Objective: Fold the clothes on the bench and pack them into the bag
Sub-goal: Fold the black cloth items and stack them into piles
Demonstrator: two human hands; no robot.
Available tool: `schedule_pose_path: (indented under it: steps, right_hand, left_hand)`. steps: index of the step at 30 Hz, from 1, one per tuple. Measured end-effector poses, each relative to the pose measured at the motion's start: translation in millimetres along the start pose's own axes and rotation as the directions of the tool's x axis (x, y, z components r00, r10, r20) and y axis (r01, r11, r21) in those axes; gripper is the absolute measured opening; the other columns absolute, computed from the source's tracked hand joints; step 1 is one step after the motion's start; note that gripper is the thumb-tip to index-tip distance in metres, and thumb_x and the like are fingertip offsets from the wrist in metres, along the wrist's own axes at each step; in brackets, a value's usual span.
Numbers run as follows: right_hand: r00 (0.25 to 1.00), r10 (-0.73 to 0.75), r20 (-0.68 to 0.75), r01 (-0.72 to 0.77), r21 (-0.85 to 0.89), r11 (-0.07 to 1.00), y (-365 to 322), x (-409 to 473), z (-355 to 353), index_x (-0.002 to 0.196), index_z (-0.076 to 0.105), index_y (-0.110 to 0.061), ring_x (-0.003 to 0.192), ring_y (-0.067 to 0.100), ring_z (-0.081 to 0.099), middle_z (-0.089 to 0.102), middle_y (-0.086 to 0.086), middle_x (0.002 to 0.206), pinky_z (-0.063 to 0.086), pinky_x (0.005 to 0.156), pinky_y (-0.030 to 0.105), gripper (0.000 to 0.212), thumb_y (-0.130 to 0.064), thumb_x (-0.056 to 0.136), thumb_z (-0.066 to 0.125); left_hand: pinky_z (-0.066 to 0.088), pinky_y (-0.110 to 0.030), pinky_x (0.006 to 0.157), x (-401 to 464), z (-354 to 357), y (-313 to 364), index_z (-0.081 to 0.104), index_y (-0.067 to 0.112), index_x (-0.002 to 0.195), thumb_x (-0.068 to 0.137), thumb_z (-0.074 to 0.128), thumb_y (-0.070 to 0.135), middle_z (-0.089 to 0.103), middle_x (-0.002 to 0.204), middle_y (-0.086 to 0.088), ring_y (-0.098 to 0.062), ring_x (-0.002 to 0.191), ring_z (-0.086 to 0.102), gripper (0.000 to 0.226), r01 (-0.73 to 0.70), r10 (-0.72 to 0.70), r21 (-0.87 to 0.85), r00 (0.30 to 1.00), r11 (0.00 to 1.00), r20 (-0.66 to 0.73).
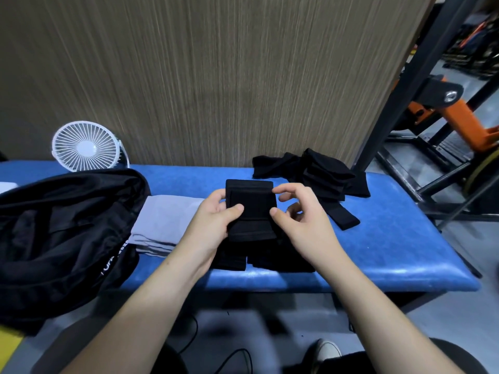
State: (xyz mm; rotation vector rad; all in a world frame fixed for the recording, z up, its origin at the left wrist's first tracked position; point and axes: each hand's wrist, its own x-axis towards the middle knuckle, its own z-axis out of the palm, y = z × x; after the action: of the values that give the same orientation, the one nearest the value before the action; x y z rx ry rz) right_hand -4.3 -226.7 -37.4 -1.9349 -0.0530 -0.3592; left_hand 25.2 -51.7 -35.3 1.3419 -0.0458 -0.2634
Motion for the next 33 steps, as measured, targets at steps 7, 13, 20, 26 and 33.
schedule_pose_path:
  steps: [7,13,20,26,33]
  right_hand:
    - [0.994,0.061,0.090,-0.062,0.016,0.998,-7,14,19,0.109,0.062,-0.031,0.064,0.009,0.048,0.056,-0.004,0.092,0.046,0.064,0.022,0.033,-0.008,0.087,0.069]
    - [0.990,0.030,0.137,0.010,-0.279,0.960,-8,30,39,0.106,0.066,-0.022,0.060,0.002,0.047,0.050,-0.019,0.074,0.035,0.060,0.010,0.023,-0.012,0.085,0.069]
    - [0.965,0.083,0.248,0.071,-0.554,0.829,-3,34,56,0.118,0.062,-0.026,0.108,0.022,0.055,0.066,-0.007,0.108,0.037,0.100,0.039,0.029,-0.026,0.089,0.061]
    - [0.952,0.068,0.300,0.184,-0.734,0.654,4,35,61,0.121,0.059,-0.029,0.108,0.025,0.047,0.066,-0.003,0.114,0.027,0.091,0.038,0.030,-0.033,0.091,0.058]
    - [0.926,0.070,0.371,0.296,-0.829,0.475,11,29,63,0.131,0.056,-0.032,0.114,0.028,0.040,0.051,0.001,0.122,0.027,0.096,0.041,0.041,-0.043,0.092,0.055]
  left_hand:
    - [0.049,-0.046,0.101,1,-15,-2,0.057,0.016,0.126,0.100,0.046,0.003,0.072,0.115,-0.001,-0.020,0.108,0.068,0.031,-0.073,0.070,0.201,0.997,0.977,0.021]
    - [0.046,-0.035,0.085,0,-32,-6,0.037,0.038,0.143,0.091,0.061,0.016,0.056,0.108,0.010,-0.016,0.086,0.057,0.061,-0.212,0.406,0.841,0.914,0.498,-0.011]
    - [0.019,-0.033,0.097,7,-43,-13,0.059,0.033,0.126,0.090,0.059,0.029,0.065,0.106,0.007,-0.022,0.111,0.050,0.036,-0.120,0.516,0.992,0.853,0.046,0.079]
    - [-0.005,-0.044,0.115,13,-45,-23,0.059,0.033,0.127,0.089,0.060,0.033,0.066,0.113,0.010,-0.020,0.117,0.050,0.038,-0.114,0.447,0.990,0.883,-0.086,0.141]
    - [-0.002,-0.048,0.118,10,-47,-27,0.055,0.037,0.132,0.085,0.065,0.041,0.040,0.146,0.009,-0.022,0.139,0.026,0.049,-0.130,0.344,0.982,0.923,-0.137,0.170]
